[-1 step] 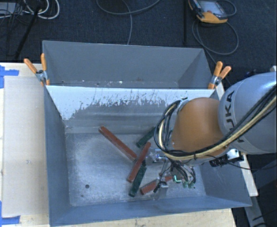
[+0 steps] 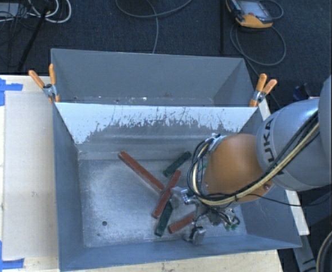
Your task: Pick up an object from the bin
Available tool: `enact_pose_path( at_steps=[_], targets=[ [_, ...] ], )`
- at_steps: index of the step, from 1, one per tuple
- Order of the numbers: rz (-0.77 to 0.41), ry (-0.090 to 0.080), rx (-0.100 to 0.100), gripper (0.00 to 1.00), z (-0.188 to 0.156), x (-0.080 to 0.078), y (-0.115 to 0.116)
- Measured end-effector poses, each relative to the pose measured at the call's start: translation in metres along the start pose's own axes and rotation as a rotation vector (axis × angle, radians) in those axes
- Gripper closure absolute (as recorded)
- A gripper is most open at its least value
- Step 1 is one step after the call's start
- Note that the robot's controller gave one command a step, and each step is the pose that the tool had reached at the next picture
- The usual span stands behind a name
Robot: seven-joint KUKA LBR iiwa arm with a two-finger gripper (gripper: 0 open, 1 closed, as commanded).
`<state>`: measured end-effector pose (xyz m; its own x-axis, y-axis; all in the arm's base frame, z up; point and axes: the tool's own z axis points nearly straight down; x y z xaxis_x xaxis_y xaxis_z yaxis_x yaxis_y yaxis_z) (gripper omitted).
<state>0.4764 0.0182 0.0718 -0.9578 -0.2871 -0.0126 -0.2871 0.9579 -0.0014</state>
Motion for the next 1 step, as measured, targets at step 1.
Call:
enact_pose_path(
  at_steps=[1],
  targets=[
    [0.002, 0.012, -0.002, 1.0, 0.0014, 0.0036, 0.0001]
  ],
)
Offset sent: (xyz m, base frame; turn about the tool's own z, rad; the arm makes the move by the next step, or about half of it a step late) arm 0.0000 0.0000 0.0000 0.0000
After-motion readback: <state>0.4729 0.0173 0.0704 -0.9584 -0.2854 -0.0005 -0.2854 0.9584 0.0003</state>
